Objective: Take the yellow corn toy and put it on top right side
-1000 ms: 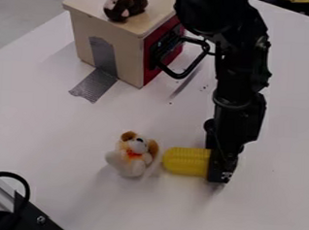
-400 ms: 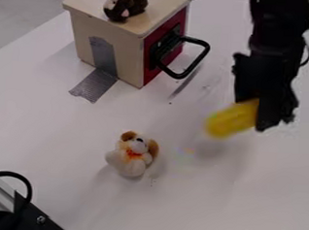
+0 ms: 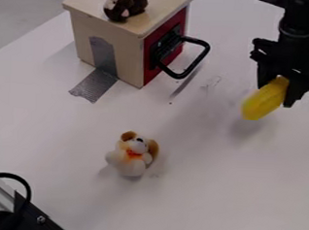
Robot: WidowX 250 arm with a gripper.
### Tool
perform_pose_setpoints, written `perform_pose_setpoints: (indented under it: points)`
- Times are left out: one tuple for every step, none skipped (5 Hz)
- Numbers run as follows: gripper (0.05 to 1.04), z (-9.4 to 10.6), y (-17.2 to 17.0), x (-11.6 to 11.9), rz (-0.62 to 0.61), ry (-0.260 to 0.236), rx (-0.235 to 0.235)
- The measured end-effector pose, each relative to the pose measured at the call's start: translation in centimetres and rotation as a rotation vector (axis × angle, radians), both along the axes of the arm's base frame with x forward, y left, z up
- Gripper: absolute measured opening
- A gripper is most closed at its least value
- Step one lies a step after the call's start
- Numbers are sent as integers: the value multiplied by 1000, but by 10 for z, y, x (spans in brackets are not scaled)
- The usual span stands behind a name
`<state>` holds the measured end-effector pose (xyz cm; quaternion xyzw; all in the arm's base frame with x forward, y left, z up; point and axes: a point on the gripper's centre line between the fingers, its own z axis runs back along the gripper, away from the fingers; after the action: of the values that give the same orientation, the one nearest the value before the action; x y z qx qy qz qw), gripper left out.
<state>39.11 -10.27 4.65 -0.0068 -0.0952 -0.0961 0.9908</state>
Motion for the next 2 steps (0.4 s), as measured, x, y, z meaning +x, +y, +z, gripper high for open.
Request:
perform_pose_setpoints:
  points:
    - [600, -17, 5, 34, 84, -12, 23]
    - [600, -31, 9, 66, 116, -13, 47]
